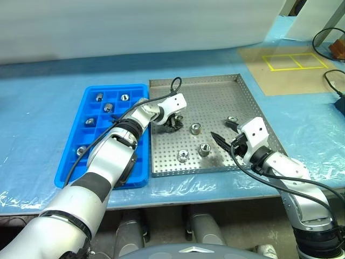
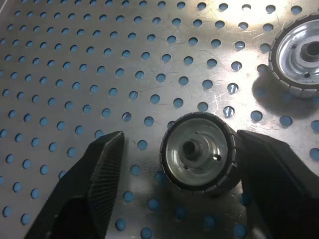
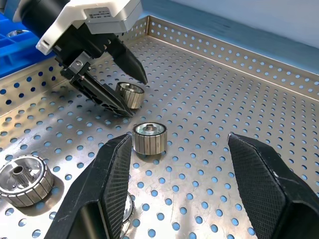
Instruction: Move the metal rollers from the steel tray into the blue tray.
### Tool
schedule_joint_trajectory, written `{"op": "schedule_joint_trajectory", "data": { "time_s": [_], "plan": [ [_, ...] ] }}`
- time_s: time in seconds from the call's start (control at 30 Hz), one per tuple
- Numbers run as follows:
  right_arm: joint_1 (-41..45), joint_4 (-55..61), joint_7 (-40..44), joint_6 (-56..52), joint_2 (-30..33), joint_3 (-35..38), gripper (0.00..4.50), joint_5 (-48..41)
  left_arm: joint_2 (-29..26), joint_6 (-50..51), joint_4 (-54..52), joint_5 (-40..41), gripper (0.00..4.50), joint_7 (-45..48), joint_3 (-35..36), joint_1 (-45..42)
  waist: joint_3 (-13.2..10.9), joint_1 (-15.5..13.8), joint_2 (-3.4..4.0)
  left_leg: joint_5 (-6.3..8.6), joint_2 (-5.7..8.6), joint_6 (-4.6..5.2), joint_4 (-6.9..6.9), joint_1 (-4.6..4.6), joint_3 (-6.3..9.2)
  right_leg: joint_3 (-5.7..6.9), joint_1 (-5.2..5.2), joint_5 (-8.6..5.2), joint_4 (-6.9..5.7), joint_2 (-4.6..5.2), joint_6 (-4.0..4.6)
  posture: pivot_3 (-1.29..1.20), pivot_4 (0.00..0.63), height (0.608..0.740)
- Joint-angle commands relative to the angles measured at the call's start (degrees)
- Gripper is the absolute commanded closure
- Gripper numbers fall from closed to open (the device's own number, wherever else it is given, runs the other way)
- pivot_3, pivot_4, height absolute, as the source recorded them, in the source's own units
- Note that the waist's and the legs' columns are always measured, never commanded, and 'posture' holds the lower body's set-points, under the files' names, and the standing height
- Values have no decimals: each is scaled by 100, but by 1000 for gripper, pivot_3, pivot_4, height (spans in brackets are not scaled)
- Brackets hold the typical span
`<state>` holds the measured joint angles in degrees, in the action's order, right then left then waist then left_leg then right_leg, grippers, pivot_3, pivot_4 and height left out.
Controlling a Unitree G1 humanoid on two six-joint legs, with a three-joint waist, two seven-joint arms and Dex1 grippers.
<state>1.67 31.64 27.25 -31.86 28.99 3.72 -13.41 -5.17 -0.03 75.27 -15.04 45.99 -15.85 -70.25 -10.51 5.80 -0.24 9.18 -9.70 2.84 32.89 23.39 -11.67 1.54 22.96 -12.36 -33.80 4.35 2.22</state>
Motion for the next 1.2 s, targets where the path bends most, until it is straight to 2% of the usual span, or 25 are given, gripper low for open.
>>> {"op": "schedule_joint_trajectory", "data": {
  "time_s": [0.03,0.07,0.13,0.23,0.47,0.73,0.9,1.03,1.2],
  "plan": [
    [111,66,-48,136,-41,-11,1368,14,-38,75,95,-194,1466,-63,-83,117,0,0,0,2,1,4,0,2,0,0,-1,2,3,0,3,-552,150,740],
    [118,62,-51,141,-44,-12,1368,19,-37,48,91,-196,1466,0,-91,131,0,1,0,4,2,6,0,3,0,0,-2,3,6,1,5,-554,150,740],
    [129,46,-98,165,-83,4,1368,31,-36,0,73,-161,1820,70,-64,148,0,0,1,7,3,10,0,5,0,0,-2,5,8,1,8,-554,150,740],
    [128,70,-101,155,-102,-23,1368,21,-26,82,88,-159,2594,-245,-11,155,0,-1,1,9,3,12,-1,6,-1,0,-2,5,9,1,8,-556,150,740],
    [131,111,-33,123,-88,-69,1368,-2,-79,-157,5,-11,2621,-231,174,115,0,-2,0,9,3,12,2,5,0,0,-3,3,11,1,4,-546,150,740],
    [340,-123,98,224,-67,-110,1368,3,-530,-593,-579,623,2621,14,885,-160,-1,-29,1,10,2,11,-10,42,-1,3,36,9,12,1,9,-471,150,740],
    [1101,-533,364,325,-274,-331,1368,-210,-1164,-430,-2221,1169,2621,974,1125,763,-1,-48,2,11,-4,18,-16,57,-4,5,62,10,7,1,12,-367,150,740],
    [2091,-1230,1193,212,-686,-854,1368,-744,-1983,730,-4992,1851,2621,1790,1251,2273,-3,-74,6,9,-16,15,-28,42,-7,6,63,9,-5,-2,16,-225,150,740],
    [2991,-2227,2190,418,-853,-1368,1368,-854,-2631,1993,-6897,2298,2621,1468,1697,3177,-17,-517,8,-11,-23,-31,-33,46,-5,12,89,2,-51,-2,28,-42,150,740]
  ]
}}
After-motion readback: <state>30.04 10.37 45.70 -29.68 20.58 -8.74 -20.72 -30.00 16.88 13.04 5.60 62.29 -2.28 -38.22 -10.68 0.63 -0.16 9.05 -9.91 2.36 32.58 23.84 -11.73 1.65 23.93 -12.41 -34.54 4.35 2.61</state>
